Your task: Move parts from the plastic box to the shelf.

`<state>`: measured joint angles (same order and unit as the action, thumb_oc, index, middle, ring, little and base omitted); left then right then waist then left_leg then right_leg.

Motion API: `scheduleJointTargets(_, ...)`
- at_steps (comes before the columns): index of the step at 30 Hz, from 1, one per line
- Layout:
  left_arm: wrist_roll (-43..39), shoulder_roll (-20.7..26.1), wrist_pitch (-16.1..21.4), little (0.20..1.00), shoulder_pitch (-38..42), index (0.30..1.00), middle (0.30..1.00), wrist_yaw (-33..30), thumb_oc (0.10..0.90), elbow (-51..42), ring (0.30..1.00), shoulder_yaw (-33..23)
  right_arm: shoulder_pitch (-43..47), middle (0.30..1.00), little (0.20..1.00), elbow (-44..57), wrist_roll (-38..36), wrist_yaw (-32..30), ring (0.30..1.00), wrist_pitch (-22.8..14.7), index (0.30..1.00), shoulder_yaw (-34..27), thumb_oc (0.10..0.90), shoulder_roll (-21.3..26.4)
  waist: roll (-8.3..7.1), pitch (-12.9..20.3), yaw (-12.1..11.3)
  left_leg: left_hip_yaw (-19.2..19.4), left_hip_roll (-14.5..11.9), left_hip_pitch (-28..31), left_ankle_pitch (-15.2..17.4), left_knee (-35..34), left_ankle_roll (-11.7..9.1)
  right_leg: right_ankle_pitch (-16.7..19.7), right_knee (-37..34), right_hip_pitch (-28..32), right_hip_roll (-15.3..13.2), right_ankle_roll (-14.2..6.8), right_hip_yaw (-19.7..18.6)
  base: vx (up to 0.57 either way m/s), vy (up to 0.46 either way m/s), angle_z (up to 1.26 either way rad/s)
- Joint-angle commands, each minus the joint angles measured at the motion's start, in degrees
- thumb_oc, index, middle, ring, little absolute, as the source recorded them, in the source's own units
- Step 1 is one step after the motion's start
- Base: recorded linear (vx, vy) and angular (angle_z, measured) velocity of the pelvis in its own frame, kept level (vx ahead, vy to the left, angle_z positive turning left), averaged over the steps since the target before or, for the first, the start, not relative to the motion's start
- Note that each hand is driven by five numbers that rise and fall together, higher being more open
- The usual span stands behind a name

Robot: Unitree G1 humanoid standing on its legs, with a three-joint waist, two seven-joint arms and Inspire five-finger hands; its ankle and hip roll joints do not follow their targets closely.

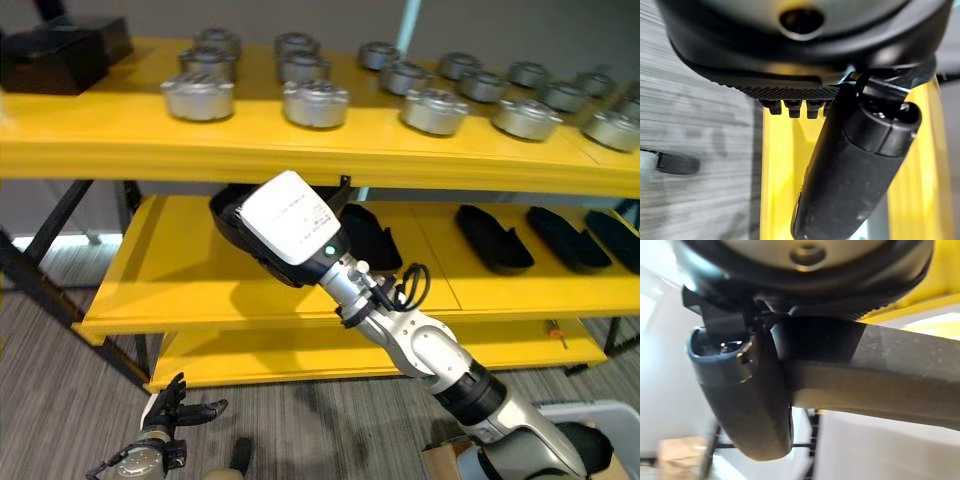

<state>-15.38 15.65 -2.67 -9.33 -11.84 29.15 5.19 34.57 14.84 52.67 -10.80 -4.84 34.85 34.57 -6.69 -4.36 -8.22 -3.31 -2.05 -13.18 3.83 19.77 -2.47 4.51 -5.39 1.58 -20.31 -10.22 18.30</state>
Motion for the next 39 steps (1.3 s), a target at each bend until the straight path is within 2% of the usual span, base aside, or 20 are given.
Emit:
scheduleJointTargets(1,0.0,2.0,4.53,1.0,2.92,1.0,1.0,-0.25,0.9,-4.37,1.0,1.39,15.83,0.3,0.3,0.12,-2.27,-4.13,0.3,0.94,0.3,-3.54,0.4,-3.19,0.29,2.59,-2.37,0.1,-2.93,14.18,-5.15,-24.77,-1.08,5.89,2.69,4.72,0.47,-1.27,0.28,0.03,0.004,-0.2)
scheduleJointTargets(10,-0.7,1.72,4.57,1.0,2.64,1.0,1.0,-0.59,0.9,-4.84,1.0,1.16,18.11,0.3,0.3,0.94,-5.82,-2.12,0.3,-0.5,0.3,-0.72,0.4,-5.17,0.2,2.36,-2.64,0.61,-3.13,15.0,-4.71,-24.77,-0.82,5.4,3.08,4.83,0.6,-1.22,-0.36,0.01,0.001,0.1)
scheduleJointTargets(19,-1.36,2.03,4.72,1.0,1.44,1.0,1.0,-0.12,0.9,-4.03,1.0,0.58,17.83,0.3,0.3,-1.46,-9.39,-0.96,0.3,0.56,0.3,-0.91,0.4,-3.44,-0.06,1.38,-2.79,0.34,-3.69,14.8,-4.98,-24.77,-0.97,4.89,3.14,4.97,1.12,-0.98,-0.05,0.01,-0.005,-0.02)
scheduleJointTargets(26,-1.35,2.66,5.12,1.0,0.2,1.0,1.0,0.97,0.9,-3.93,1.0,1.28,15.97,0.3,0.3,-8.95,-14.89,-0.44,0.3,0.76,0.3,-0.6,0.4,-4.32,0.4,-0.2,-3.23,0.59,-4.13,13.41,-5.59,-24.77,-1.19,4.82,2.66,3.74,1.6,-0.81,-0.01,0.0,0.0,0.0)
scheduleJointTargets(28,-1.85,3.1,5.64,1.0,-0.21,1.0,1.0,1.88,0.9,-4.09,1.0,2.1,14.92,0.3,0.3,-14.63,-16.22,0.38,0.3,0.99,0.3,1.13,0.4,-5.58,0.71,-1.47,-4.01,0.62,-4.33,12.43,-6.13,-24.77,-1.39,4.85,2.18,3.19,1.9,-0.83,0.48,0.0,0.0,0.0)
scheduleJointTargets(35,-3.8,4.89,7.04,1.0,0.62,1.0,1.0,2.56,0.9,-3.59,1.0,3.78,19.37,0.3,0.3,-25.22,-15.98,1.6,0.3,0.89,0.3,6.5,0.4,-7.72,1.09,-4.65,-5.93,-0.46,-4.77,8.04,-7.91,-24.77,-2.06,5.5,1.06,0.68,2.61,-0.82,2.04,-0.04,-0.02,0.04)
scheduleJointTargets(39,-4.7,5.92,7.63,1.0,1.19,1.0,1.0,2.62,0.9,-3.63,1.0,4.15,22.46,0.3,0.3,-27.82,-15.3,2.4,0.3,1.11,0.3,8.58,0.4,-7.53,1.29,-6.51,-7.05,-1.31,-4.8,6.09,-8.76,-24.77,-2.26,5.47,0.98,-0.49,2.85,-0.78,2.84,-0.06,-0.03,0.09)
